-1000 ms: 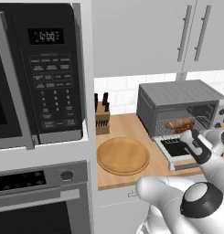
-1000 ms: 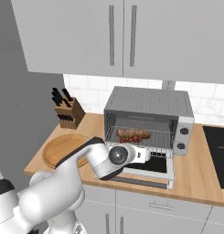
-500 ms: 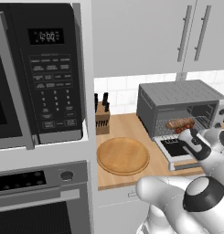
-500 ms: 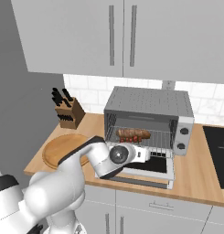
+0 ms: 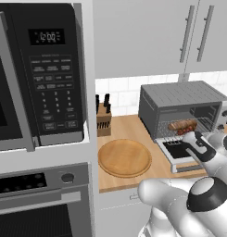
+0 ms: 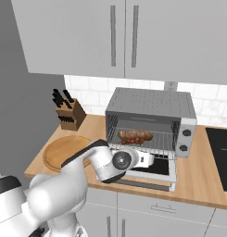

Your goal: Pick up the kebab skewer and baguette bread, and place them inside the toaster oven. Close the toaster oven door and start by setting the timer.

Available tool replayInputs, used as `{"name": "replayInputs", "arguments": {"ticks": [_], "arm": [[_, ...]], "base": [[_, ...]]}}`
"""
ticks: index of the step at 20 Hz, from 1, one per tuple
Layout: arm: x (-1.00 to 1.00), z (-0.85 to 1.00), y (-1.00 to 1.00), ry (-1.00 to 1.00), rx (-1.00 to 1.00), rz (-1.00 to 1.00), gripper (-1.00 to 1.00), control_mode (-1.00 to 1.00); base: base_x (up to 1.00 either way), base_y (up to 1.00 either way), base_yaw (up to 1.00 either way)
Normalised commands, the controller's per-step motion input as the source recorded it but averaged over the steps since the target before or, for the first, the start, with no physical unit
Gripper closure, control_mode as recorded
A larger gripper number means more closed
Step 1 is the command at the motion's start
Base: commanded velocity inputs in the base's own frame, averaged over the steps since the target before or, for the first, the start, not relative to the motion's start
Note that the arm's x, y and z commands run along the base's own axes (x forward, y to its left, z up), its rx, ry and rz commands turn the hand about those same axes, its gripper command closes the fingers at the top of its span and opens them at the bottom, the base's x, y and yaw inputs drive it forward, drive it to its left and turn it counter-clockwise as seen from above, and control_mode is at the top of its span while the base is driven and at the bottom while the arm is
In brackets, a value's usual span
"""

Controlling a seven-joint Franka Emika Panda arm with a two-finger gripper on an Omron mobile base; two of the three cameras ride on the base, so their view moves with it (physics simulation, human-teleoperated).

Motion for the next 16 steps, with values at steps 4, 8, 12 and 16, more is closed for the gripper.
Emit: {"name": "replayInputs", "arguments": {"ticks": [4, 8, 12, 16], "arm": [[0.03, -0.10, -0.16, -0.01, 0.00, 0.01, -1.00, -1.00], [0.00, -0.11, -0.11, -0.02, 0.00, 0.01, -1.00, -1.00], [0.00, 0.00, -0.02, -0.08, 0.00, 0.00, -1.00, -1.00], [0.02, 0.00, 0.00, -0.10, 0.00, 0.00, -1.00, -1.00]], "base": [[0.00, 0.00, 0.00], [0.00, 0.00, 0.00], [0.00, 0.00, 0.00], [0.00, 0.00, 0.00]]}}
